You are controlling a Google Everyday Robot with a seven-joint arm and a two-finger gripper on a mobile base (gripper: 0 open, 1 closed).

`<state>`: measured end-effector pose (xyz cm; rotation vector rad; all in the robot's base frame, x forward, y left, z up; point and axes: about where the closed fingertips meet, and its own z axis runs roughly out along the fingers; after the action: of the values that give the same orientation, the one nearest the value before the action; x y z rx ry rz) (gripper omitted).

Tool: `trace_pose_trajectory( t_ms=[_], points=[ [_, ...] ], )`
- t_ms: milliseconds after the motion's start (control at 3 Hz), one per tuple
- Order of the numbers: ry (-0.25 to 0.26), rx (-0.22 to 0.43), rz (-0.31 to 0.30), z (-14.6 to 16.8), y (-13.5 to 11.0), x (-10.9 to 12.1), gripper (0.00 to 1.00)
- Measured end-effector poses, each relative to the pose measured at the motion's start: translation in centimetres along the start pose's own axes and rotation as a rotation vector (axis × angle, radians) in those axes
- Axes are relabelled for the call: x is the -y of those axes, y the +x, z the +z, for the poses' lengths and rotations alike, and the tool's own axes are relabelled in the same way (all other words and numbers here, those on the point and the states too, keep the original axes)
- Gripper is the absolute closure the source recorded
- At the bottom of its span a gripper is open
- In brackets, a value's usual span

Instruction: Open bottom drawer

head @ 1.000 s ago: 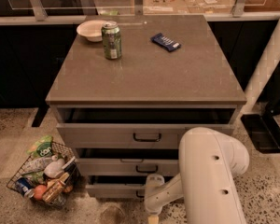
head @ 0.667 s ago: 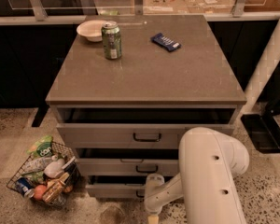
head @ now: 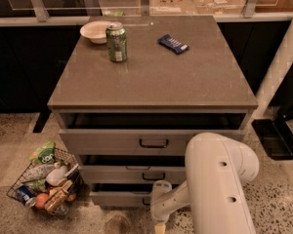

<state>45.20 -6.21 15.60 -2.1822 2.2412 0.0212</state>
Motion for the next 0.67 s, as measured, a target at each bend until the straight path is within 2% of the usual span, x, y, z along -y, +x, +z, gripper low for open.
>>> trace_pose_trajectory(
  t_ms=[667],
  points=[
    [-0.014,0.000,-0.005,0.23,-0.42,0.15,0.00]
  ],
)
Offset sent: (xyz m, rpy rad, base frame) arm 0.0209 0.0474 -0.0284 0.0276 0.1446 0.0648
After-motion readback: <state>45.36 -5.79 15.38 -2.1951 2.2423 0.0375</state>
